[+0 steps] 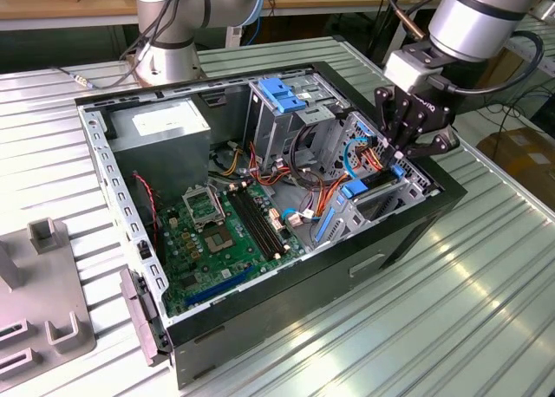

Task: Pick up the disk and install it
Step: 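Insert the second disk wire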

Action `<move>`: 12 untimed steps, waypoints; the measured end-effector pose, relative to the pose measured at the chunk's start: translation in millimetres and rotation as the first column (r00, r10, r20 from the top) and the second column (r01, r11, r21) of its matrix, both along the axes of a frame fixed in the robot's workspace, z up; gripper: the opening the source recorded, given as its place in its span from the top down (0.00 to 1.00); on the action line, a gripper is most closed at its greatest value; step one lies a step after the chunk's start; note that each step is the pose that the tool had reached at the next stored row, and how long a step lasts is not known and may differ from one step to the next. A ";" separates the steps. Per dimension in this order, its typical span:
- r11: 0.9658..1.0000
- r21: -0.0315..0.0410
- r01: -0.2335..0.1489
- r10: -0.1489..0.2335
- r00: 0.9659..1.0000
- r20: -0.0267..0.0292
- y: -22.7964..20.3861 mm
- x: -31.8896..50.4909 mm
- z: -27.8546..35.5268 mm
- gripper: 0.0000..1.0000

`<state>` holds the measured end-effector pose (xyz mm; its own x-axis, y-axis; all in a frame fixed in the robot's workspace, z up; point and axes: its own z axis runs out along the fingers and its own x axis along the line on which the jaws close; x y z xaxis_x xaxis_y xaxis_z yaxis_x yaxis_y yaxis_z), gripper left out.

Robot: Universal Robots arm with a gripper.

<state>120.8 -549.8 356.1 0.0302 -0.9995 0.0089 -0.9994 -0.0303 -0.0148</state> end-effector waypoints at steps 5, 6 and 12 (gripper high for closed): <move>1.000 0.001 0.000 0.000 1.000 0.000 0.0 -0.3 7.4 0.90; 1.000 0.001 0.000 0.000 1.000 0.000 0.0 -0.3 11.6 0.90; 1.000 0.001 0.000 0.000 1.000 -0.006 0.0 -0.3 24.9 0.90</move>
<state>120.5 -549.8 381.0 0.0302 -0.9995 0.0079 -0.9995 -0.0303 -0.0093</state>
